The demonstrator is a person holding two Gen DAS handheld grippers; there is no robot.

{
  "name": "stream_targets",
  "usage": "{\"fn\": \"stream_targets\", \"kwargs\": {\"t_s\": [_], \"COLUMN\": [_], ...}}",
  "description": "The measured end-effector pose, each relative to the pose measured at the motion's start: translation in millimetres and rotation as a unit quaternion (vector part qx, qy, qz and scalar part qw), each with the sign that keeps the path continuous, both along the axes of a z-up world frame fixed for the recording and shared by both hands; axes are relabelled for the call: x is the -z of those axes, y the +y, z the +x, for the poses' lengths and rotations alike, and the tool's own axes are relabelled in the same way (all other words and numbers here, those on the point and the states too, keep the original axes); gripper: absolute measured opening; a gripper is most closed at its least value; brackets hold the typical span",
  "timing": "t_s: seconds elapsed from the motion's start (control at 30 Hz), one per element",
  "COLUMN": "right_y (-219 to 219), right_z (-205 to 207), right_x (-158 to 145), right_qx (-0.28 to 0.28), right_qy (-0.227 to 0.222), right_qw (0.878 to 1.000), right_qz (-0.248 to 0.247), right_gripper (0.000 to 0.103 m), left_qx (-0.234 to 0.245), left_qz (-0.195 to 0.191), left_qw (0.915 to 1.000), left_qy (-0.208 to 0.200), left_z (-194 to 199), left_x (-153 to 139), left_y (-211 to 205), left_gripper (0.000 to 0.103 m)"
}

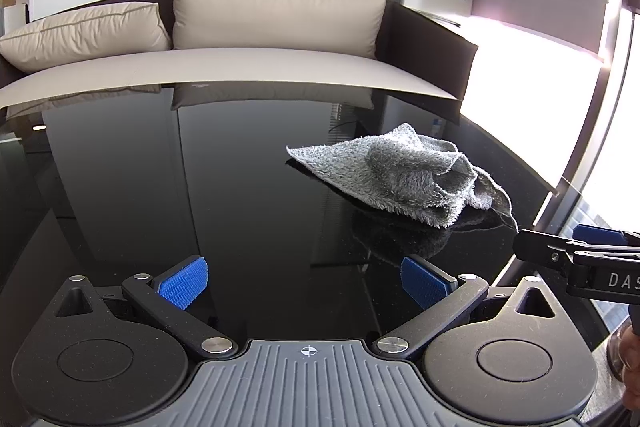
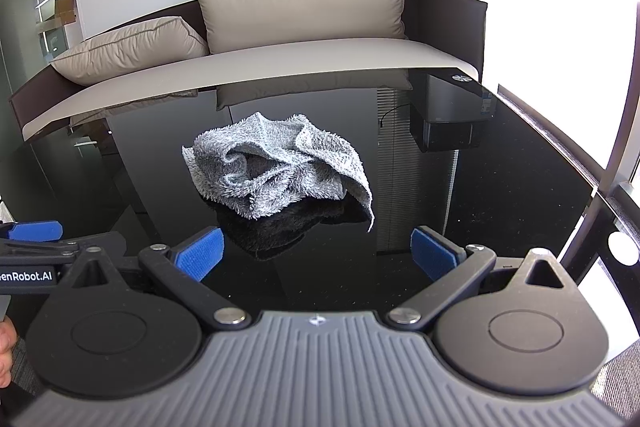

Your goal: Fold towel

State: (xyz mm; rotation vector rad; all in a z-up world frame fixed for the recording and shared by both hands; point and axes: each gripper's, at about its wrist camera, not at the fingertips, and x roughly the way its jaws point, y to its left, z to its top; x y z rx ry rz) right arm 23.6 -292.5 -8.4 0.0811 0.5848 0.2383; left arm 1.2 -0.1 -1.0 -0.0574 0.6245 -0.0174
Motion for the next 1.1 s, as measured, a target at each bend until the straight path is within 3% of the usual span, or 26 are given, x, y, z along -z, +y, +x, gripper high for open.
{"fn": "stream_targets", "kwargs": {"t_s": [1.1], "right_y": [5.3], "right_z": [3.2], "right_x": [5.0], "right_qx": [-0.001], "right_qy": [0.001], "right_qw": [1.000], "right_qz": [-0.002], "right_gripper": [0.102], "left_qx": [0.000], "left_qz": [-0.001], "left_qw": [1.0000], "left_qy": [0.001], "left_z": [1.3], "left_x": [-0.1], "left_y": [1.1], "left_gripper": [0.102]}}
